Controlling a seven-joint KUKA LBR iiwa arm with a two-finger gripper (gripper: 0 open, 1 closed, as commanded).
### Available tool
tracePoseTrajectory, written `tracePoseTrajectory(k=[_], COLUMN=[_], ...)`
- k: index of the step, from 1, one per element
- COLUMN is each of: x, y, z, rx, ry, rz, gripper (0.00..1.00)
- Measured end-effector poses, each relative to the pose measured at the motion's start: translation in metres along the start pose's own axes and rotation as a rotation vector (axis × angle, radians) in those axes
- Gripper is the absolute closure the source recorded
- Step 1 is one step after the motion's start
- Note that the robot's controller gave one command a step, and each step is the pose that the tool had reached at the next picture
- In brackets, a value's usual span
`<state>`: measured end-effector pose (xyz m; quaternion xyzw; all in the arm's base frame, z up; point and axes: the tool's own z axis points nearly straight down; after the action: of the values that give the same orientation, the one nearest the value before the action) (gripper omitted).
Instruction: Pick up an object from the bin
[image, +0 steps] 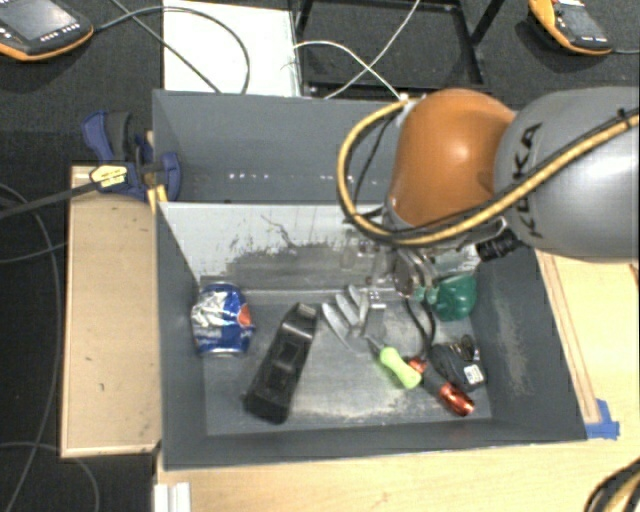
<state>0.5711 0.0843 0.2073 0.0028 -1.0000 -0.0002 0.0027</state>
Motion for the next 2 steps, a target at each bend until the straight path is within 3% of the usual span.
tracePoseTrajectory(k=[1,2], x=[-0.002,-0.008], y=[-0.001,-0.108], z=[-0.005,0.139], rx=[-0.001,0.001], ry=[-0.008,0.003], rz=[0.004,0.154], gripper=[0.0,0.0])
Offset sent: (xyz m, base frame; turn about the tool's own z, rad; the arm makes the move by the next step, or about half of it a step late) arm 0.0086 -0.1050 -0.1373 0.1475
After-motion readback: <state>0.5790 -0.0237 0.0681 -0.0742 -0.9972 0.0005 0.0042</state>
